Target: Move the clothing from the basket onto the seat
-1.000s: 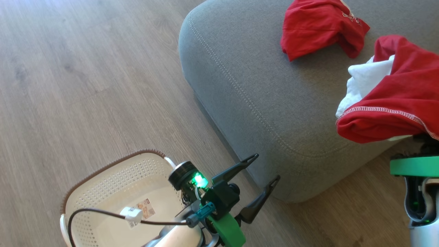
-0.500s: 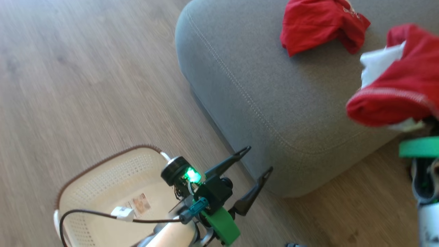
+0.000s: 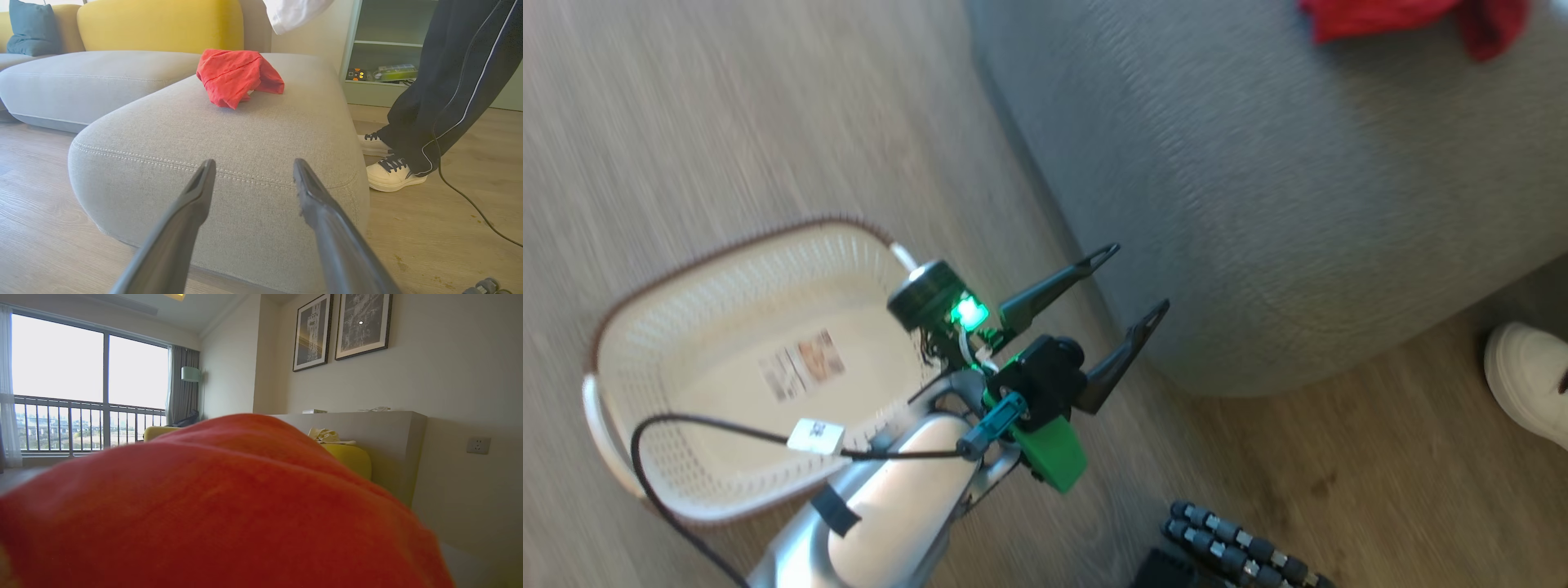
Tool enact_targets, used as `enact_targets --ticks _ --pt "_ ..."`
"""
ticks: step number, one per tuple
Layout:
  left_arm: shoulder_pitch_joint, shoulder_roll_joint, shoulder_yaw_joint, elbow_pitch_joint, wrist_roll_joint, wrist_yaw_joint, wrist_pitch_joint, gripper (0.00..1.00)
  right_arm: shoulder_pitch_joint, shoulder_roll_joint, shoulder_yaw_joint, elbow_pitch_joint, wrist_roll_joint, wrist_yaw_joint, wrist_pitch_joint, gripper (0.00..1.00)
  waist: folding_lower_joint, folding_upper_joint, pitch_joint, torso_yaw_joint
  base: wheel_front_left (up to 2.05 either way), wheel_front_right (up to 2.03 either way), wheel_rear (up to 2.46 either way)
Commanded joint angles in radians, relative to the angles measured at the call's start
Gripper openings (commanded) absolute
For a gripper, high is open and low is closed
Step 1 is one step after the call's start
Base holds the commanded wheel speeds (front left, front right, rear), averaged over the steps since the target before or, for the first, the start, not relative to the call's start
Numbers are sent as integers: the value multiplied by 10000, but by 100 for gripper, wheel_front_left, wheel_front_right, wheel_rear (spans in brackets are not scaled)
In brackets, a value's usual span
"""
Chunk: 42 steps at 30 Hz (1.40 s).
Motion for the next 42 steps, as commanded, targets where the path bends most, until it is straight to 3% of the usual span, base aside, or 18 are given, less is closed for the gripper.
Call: enact_targets --ticks 1,12,18,25,30,35,42 --pt "-384 30 118 -365 104 -4 -49 100 -448 -550 -31 -147 47 -2 -63 0 -3 0 1035 462 0 0 0" --pt "-1680 567 -259 -744 539 379 -49 100 -3467 -2019 -94 1968 512 -2 -63 0 -3 0 2511 1070 0 0 0" --pt "-1981 542 -688 -882 502 692 -49 100 -4589 -3088 402 4463 -169 -2 -63 0 -3 0 2785 1566 0 0 0" --pt "-2070 566 -963 -954 315 998 -49 100 -5689 -3725 596 7848 -432 -2 -63 0 -3 0 3030 2059 0 0 0" --pt "-2149 543 -1032 -990 220 1169 -49 100 -6142 -3777 785 8990 -523 -2 -63 0 -3 0 3170 2235 0 0 0" --pt "-2178 612 -1128 -1040 137 1277 -49 100 -6333 -3577 1640 10007 -588 -2 331 0 -3 0 3230 2285 0 0 0" --pt "-2194 652 -1170 -1039 10 1386 -49 100 -6365 -3459 2586 10525 -191 -2 936 0 -3 0 3200 2286 0 0 0"
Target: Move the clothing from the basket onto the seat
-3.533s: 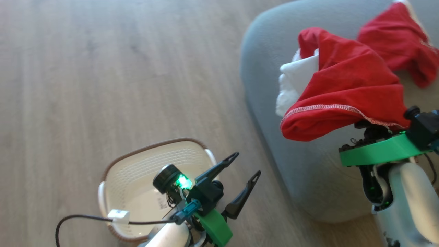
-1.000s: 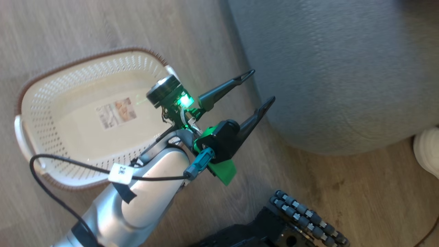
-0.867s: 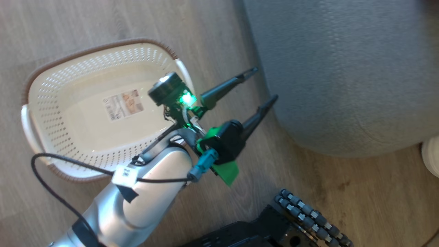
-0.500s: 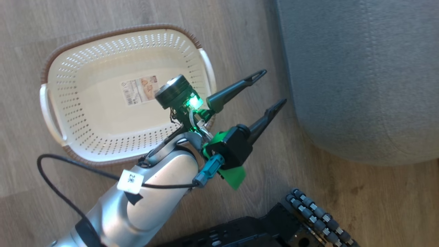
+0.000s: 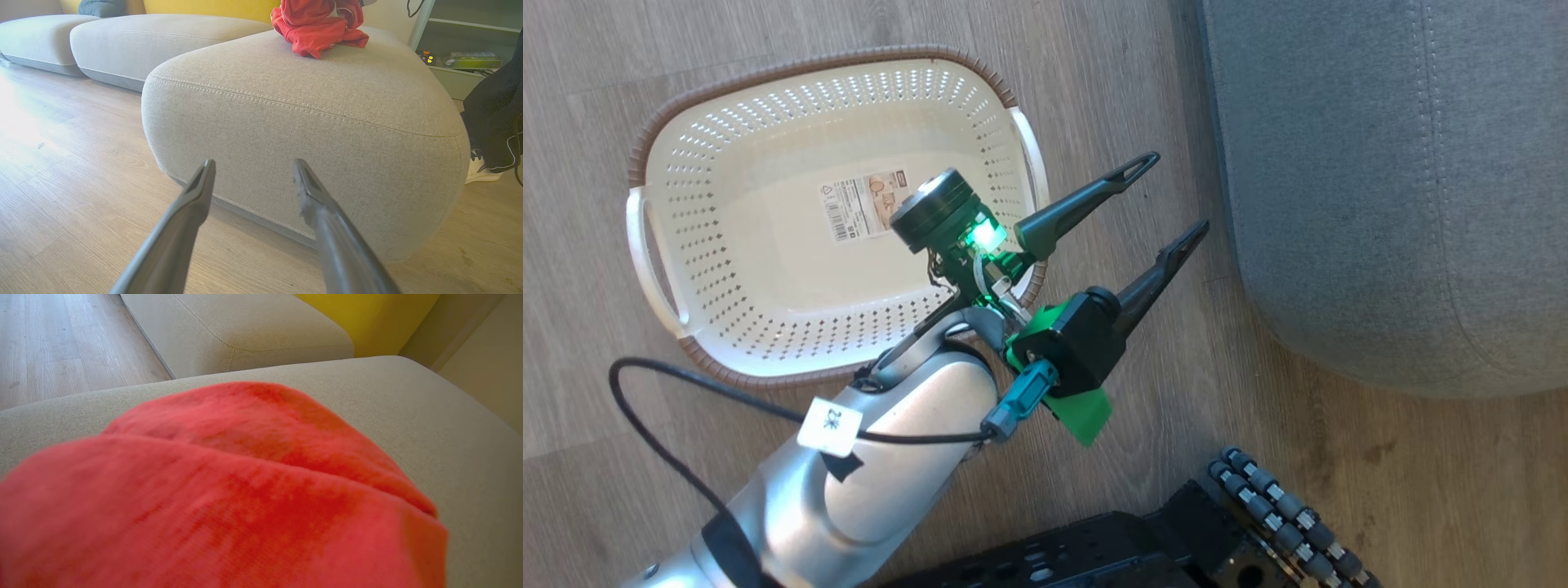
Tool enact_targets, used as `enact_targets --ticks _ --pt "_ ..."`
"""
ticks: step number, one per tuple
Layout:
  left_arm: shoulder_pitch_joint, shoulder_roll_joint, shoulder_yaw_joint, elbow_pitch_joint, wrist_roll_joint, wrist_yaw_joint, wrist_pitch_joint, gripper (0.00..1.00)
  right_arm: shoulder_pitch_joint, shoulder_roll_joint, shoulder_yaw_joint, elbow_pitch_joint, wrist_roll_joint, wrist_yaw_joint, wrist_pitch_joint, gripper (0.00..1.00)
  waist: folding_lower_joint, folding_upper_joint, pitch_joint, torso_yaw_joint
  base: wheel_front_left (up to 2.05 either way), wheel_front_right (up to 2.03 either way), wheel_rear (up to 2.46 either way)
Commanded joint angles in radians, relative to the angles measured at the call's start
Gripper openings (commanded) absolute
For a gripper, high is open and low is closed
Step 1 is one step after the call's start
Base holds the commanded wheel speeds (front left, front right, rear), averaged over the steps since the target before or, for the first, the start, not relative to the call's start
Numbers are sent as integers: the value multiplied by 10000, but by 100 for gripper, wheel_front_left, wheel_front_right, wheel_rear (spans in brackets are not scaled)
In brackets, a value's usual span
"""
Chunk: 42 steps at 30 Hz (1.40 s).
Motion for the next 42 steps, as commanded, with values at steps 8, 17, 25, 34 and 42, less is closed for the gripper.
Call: enact_targets --ticks 8,17,25,34,42 --pt "20 4 134 -352 -220 96 -42 100 155 -428 680 -97 930 -4 149 100 0 0 -332 -65 0 0 0" --pt "523 -253 383 -348 -575 16 -42 100 508 -310 1726 140 1277 -4 1679 100 0 0 -1503 -118 0 0 0" --pt "1327 -649 902 -465 -852 -188 -42 100 1134 -539 2774 -355 1854 -4 3261 100 0 0 -3025 -167 0 0 0" --pt "1986 -850 1587 -622 -807 -424 -42 100 1326 -874 3814 -1270 2515 -4 5109 100 0 0 -4153 -127 0 0 0" --pt "2589 -947 2068 -673 -731 -591 -42 100 1217 -1127 4498 -2227 2862 -4 5293 100 0 0 -5273 72 0 0 0"
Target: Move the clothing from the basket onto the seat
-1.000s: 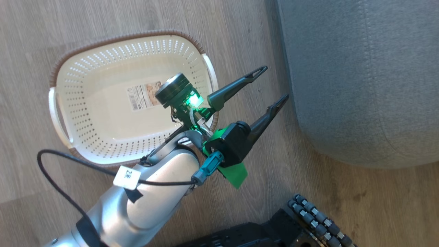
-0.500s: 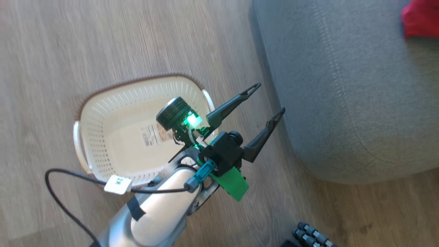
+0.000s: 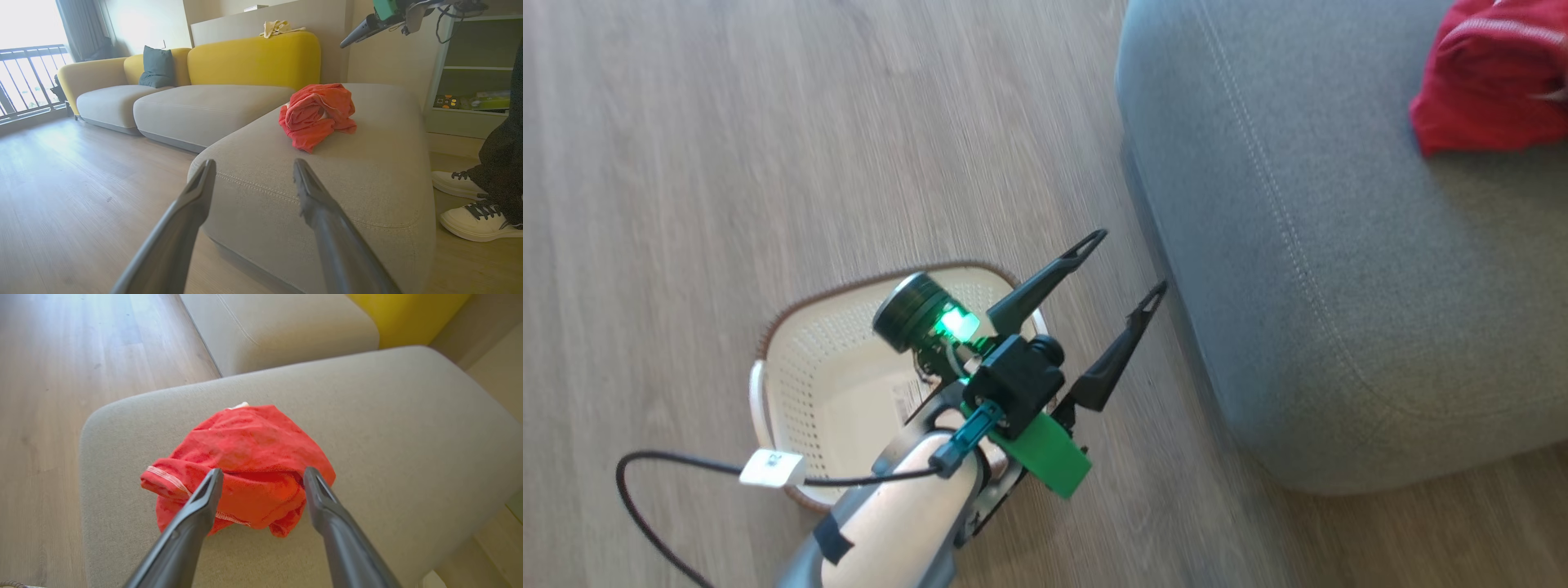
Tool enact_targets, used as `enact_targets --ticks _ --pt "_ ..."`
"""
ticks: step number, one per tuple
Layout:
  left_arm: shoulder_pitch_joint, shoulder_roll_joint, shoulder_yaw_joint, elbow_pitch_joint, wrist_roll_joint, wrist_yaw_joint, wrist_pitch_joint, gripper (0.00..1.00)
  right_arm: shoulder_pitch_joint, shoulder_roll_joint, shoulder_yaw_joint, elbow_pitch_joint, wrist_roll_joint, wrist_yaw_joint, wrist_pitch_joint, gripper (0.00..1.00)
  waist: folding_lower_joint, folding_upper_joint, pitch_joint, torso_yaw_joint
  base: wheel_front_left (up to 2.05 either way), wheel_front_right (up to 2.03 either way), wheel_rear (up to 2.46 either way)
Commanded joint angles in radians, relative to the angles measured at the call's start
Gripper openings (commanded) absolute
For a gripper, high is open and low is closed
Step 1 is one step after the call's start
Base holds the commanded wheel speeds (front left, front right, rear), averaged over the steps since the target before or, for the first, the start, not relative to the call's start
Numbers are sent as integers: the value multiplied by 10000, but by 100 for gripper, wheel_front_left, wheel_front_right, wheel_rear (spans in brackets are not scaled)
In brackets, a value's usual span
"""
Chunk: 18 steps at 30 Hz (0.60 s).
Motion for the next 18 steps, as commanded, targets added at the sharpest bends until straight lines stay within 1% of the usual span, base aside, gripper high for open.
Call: enact_targets --ticks 1,5,9,14,16,18 --pt "-38 -81 362 -369 31 -48 -44 100 146 -299 176 -456 -4 -4 -16 100 1 -1 -417 117 0 0 0" --pt "370 -105 621 -401 -16 -68 -44 100 266 -375 813 -1287 4 -4 -428 100 1 -1 -1007 188 0 0 0" --pt "779 -119 900 -472 -61 -88 -44 100 439 -406 1184 -1929 117 -4 -1201 100 1 -1 -1464 268 0 0 0" --pt "1078 -127 1252 -540 -49 -120 -44 100 852 -410 1399 -2697 416 -4 -2628 100 1 -1 -1753 472 0 0 0" --pt "1181 -129 1374 -577 -75 -100 -44 100 1070 -361 1480 -3089 510 -4 -3392 100 1 -1 -1816 568 0 0 0" --pt "1295 -130 1545 -581 -103 15 -44 100 1304 -292 1636 -3485 412 -4 -4258 100 1 -1 -1877 670 0 0 0"
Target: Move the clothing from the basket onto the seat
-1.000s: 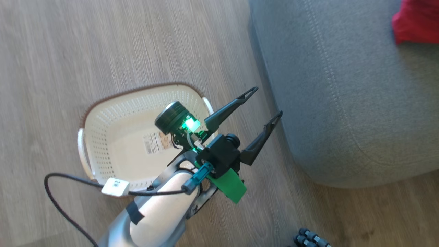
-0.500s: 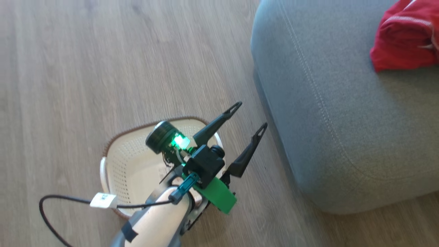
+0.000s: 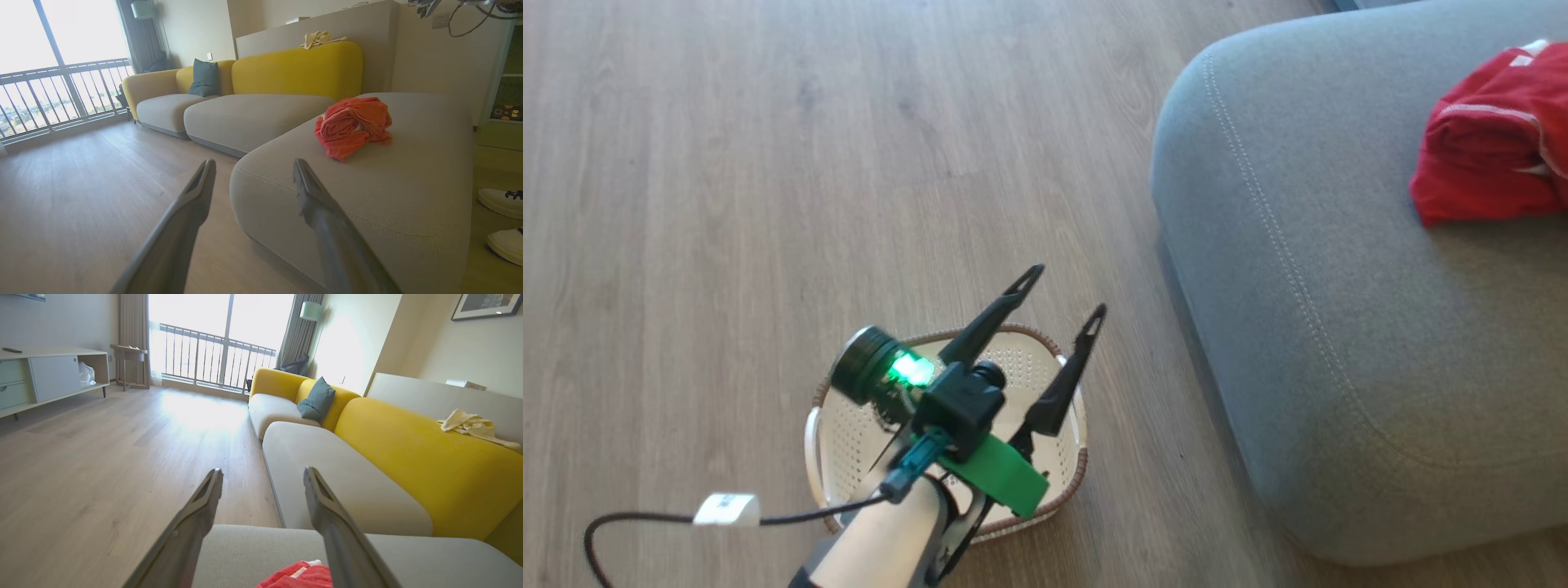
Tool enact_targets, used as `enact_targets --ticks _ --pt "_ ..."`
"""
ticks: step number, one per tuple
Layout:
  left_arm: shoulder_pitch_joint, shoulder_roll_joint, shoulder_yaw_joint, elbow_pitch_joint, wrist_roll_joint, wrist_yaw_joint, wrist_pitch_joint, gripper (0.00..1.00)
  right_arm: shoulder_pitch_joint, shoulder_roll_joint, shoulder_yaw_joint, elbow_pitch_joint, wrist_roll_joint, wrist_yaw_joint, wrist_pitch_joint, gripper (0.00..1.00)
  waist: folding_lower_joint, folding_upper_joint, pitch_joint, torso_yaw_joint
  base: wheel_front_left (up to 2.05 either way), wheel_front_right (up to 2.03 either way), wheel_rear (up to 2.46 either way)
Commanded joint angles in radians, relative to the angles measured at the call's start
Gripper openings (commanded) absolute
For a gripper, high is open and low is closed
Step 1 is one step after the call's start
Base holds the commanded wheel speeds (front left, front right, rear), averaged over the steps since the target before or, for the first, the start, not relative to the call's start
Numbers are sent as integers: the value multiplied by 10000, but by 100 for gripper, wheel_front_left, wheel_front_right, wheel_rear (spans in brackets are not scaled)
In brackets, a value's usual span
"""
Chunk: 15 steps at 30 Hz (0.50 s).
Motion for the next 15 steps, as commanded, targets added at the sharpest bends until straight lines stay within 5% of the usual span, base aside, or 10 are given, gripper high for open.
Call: enact_targets --ticks 1,12,15 --pt "-2 -58 542 -359 -123 155 -44 100 249 -40 143 -553 -102 -4 -747 100 1 -1 -121 150 0 0 0" --pt "525 -59 1353 -369 -153 633 -44 100 2151 997 -416 -2340 -601 -4 -2305 100 1 -1 -529 1087 0 0 0" --pt "685 -59 1801 -173 -141 1280 -44 100 3004 1515 -1106 -3135 -1215 -4 -2320 100 1 -1 -603 1379 0 0 0"
